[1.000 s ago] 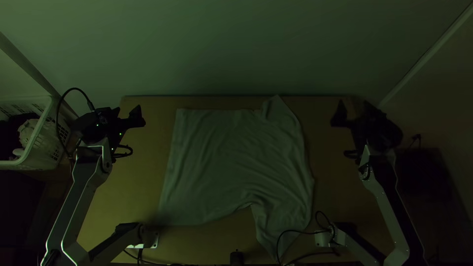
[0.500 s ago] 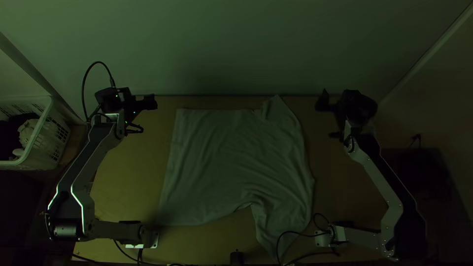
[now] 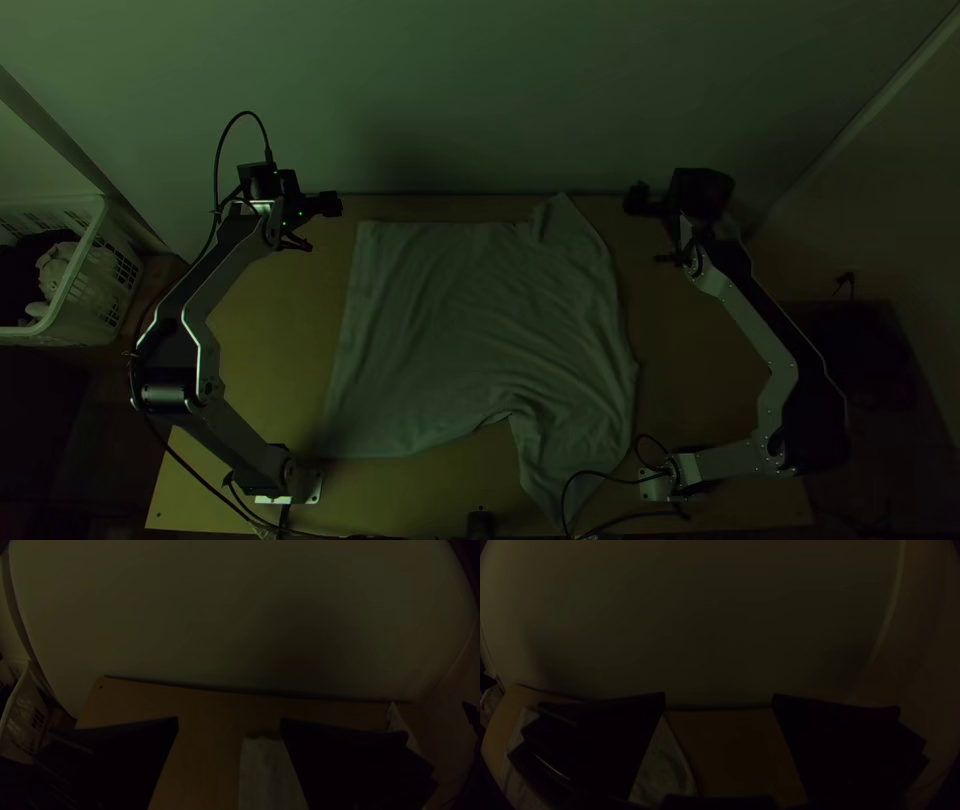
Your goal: Fold the t-shirt
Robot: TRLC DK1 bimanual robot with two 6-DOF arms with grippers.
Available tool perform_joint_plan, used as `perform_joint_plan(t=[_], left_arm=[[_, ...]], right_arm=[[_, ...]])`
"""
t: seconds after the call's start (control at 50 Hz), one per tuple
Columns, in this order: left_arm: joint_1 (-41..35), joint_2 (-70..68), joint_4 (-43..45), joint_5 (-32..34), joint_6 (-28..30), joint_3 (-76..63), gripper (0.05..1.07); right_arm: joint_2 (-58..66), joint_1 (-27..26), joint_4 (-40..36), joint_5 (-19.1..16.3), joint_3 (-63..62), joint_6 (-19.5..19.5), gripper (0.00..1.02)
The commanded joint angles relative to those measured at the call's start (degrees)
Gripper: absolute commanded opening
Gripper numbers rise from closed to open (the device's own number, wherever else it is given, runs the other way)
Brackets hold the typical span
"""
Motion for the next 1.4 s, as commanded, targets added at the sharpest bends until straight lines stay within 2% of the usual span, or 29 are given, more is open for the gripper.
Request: perform_joint_plan(t=[0.0,0.2,0.42,0.66,0.96,1.0,1.04,1.38], left_arm=[[-1.06,2.83,-1.44,-0.11,-1.32,3.19,1.03],[-2.29,7.22,-1.79,-0.11,-2.02,4.77,1.03],[-4.05,13.29,-4.61,-0.2,-2.72,9.07,1.03],[-4.75,20.58,-11.46,-1.95,-2.55,17.51,1.02],[-4.75,27.61,-14.01,-4.94,-1.05,25.51,1.01],[-4.75,28.4,-14.8,-4.94,-0.88,26.39,0.98],[-4.75,28.84,-15.15,-4.85,-0.88,26.83,0.95],[-4.66,30.07,-16.21,-5.12,-0.26,25.69,0.95]], right_arm=[[2.9,0.71,-2.81,0.26,3.74,1.45,0.98],[5.19,0.88,-6.59,-1.06,6.2,2.59,0.98],[9.49,0.71,-14.32,-4.05,11.38,6.2,0.98],[9.93,0.71,-14.68,-4.66,11.29,6.72,0.98],[10.28,0.8,-14.68,-4.66,10.59,8.04,0.98],[10.37,0.8,-14.68,-4.66,10.59,8.13,0.98],[10.46,0.8,-14.68,-4.66,10.68,8.22,0.98],[10.99,0.53,-14.68,-4.66,10.59,8.83,0.98]])
